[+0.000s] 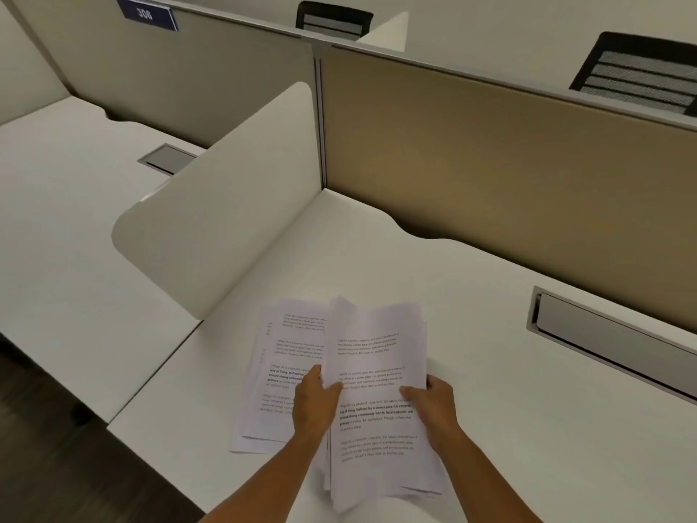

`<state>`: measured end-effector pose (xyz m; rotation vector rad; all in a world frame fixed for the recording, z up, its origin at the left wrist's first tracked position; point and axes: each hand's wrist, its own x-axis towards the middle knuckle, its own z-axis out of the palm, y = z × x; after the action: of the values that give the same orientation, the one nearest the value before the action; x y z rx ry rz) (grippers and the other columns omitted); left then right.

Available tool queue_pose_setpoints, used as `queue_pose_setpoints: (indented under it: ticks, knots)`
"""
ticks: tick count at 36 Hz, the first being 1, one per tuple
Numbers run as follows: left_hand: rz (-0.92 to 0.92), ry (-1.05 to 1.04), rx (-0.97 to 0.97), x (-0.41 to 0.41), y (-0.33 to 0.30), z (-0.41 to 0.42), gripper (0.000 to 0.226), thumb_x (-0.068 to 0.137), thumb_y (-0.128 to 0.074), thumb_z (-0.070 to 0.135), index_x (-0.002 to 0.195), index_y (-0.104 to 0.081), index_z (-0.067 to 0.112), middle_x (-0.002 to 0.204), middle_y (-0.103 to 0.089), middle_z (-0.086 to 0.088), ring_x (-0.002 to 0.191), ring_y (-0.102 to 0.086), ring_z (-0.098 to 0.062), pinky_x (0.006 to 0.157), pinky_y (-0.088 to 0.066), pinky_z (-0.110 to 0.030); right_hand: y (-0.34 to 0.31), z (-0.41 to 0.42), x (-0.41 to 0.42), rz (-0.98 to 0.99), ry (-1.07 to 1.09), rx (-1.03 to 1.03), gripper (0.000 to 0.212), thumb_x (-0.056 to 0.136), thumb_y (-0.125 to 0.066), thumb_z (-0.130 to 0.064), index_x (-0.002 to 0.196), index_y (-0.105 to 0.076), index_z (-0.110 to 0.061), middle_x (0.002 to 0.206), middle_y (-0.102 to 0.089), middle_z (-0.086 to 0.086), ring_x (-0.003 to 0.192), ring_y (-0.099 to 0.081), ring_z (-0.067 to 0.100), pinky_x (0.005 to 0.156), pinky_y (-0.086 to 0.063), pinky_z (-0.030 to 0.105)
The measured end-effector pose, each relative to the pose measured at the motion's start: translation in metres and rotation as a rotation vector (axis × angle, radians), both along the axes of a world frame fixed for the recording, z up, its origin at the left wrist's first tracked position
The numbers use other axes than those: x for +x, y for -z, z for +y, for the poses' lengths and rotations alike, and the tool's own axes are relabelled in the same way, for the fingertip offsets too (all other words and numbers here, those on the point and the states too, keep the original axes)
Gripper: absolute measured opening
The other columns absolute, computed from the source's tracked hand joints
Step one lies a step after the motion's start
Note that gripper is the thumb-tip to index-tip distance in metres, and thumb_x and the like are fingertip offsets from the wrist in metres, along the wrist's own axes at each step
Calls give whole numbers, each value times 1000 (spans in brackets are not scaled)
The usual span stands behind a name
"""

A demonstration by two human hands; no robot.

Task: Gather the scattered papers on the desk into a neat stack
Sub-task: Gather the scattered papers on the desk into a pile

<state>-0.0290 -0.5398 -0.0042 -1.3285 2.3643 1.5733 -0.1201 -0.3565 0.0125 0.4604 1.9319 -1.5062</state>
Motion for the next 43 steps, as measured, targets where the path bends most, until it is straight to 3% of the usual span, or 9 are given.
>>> queue_pose_setpoints:
  ticks: [3, 6, 9, 14, 19, 22, 26, 37, 43]
  knots:
    - [-35, 7, -20, -2, 3, 1, 19, 89, -67, 22, 106, -60, 15, 102, -70, -1, 87, -71, -19, 74, -63, -41, 8, -4, 0, 6, 0, 38, 26, 83, -70, 3, 104, -71, -14, 96, -76, 9, 85, -75, 31, 77, -64, 45]
    - [-36, 12, -27, -5, 8, 1, 20, 90, -66, 18, 108, -60, 13, 107, -68, -5, 91, -67, -18, 79, -62, -37, 15, -7, 1, 39, 24, 85, 23, 82, -68, 3, 102, -71, -10, 92, -75, 8, 82, -73, 28, 69, -63, 36]
    - [-51, 28, -66, -11, 14, 2, 32, 89, -67, 14, 118, -57, 5, 123, -56, -11, 99, -55, -16, 86, -52, -24, 21, -11, 1, 49, 25, 157, 20, 81, -68, 0, 99, -71, -6, 95, -75, 12, 86, -71, 31, 79, -62, 43]
    - [-101, 14, -31, -16, 17, 0, 36, 90, -67, 12, 123, -56, 2, 127, -53, -15, 111, -58, -26, 92, -57, -35, 27, -21, -4, 29, -9, 383, 27, 81, -68, -12, 108, -69, -10, 114, -64, 16, 103, -63, 37, 94, -56, 48]
    - [-112, 8, -4, -17, 19, -4, 37, 91, -66, 13, 125, -56, 2, 125, -56, -16, 111, -60, -28, 92, -58, -39, 31, -23, -8, 19, -28, 395, 27, 82, -66, -10, 109, -65, -7, 118, -60, 19, 101, -63, 39, 89, -59, 49]
    - [-128, 7, 6, -18, 20, -7, 39, 91, -65, 15, 127, -54, 3, 126, -57, -16, 113, -60, -28, 93, -57, -41, 32, -24, -10, 23, -20, 304, 27, 82, -65, -4, 109, -63, -3, 118, -60, 20, 93, -67, 36, 76, -62, 42]
    - [-134, 20, 46, -18, 20, -11, 40, 91, -65, 16, 127, -53, 4, 124, -59, -16, 110, -62, -29, 90, -58, -44, 27, -26, -9, 6, -28, 182, 31, 83, -64, 0, 112, -59, -7, 98, -68, 8, 80, -68, 22, 52, -53, 23]
    - [-78, -17, 177, -16, 14, -13, 37, 90, -63, 14, 126, -52, 11, 118, -65, -9, 98, -65, -21, 82, -61, -34, 17, -27, -10, -41, 54, 75, 52, 80, -66, 6, 119, -43, -19, 98, -62, 1, 84, -65, 18, 55, -51, 25]
    - [9, -93, 285, -9, 2, -16, 50, 84, -72, 12, 126, -46, 14, 112, -65, -5, 89, -65, -15, 59, -53, -19, 8, -26, -16, -11, 32, -1, 52, 77, -70, 10, 119, -53, -15, 100, -68, 4, 86, -69, 22, 55, -57, 26]
